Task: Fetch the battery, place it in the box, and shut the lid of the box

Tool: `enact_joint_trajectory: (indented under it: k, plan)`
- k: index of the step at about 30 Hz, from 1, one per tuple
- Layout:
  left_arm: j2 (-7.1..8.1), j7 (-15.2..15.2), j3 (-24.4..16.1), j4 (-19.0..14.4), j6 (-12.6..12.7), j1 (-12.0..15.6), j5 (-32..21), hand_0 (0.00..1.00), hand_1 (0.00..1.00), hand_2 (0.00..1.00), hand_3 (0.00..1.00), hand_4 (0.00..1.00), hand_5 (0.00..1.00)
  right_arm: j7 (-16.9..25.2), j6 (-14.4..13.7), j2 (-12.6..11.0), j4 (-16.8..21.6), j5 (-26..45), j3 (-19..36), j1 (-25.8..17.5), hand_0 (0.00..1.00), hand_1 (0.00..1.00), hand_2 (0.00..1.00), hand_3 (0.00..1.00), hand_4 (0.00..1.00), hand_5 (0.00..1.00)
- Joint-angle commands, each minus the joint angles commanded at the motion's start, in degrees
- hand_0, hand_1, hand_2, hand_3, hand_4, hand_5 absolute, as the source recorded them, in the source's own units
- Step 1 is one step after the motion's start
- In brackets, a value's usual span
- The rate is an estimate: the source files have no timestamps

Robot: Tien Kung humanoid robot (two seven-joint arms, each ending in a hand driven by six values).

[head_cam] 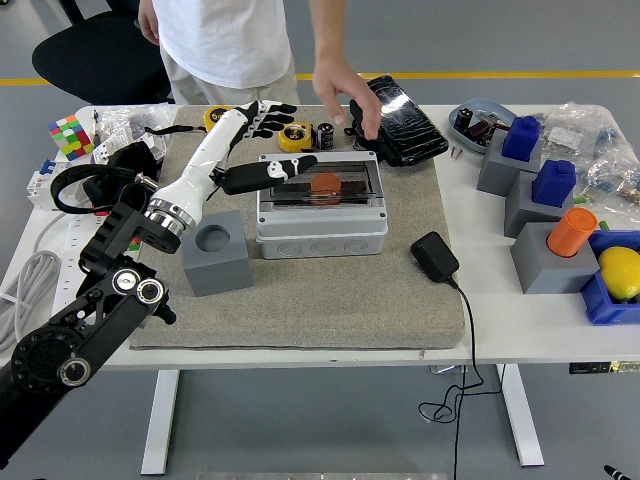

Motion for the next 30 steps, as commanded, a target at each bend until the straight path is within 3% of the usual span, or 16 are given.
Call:
enact_joint_trajectory:
  k: [5,14,19,27,28,30]
  plan:
    - [-0.50,-1.1,-6.6,0.0,1.0,3.6,-3.7,0.683,0.748,0.732,0.746,0.998,0.445,-0.2,0.0,0.0,-0.4,1.0,-0.6,0.0,0.568,0.625,0.653,0.550,0.947,0.485]
    - [1.11,-3.0,-14.9,0.8,1.8,6.5,-7.7,0.662,0.745,0.722,0.733,0.998,0.445,-0.4,-0.2,-0.5,-0.8,1.6,-0.7,0.2,0.568,0.625,0.652,0.550,0.947,0.484]
    - [1.07,-3.7,-16.9,1.6,2.2,7.0,-11.7,0.639,0.736,0.708,0.725,0.998,0.430,-0.6,-0.1,-0.6,-0.9,1.8,-0.9,0.5,0.567,0.624,0.652,0.549,0.945,0.486]
    - [0.62,-4.1,-18.4,1.5,2.3,7.5,-12.5,0.633,0.730,0.699,0.692,0.998,0.427,-1.3,0.1,-0.7,-0.8,1.5,-0.5,0.7,0.568,0.625,0.651,0.550,0.944,0.486]
    - [0.61,-4.2,-18.5,1.5,2.3,7.6,-12.5,0.634,0.725,0.693,0.609,0.998,0.411,-1.4,0.2,-0.7,-0.8,1.5,-0.6,0.7,0.570,0.625,0.651,0.551,0.945,0.486]
    - [0.59,-4.2,-18.8,1.5,2.2,7.5,-12.5,0.634,0.725,0.693,0.609,0.998,0.411,-1.6,0.2,-0.7,-0.8,1.5,-0.6,0.8,0.570,0.625,0.651,0.551,0.945,0.486]
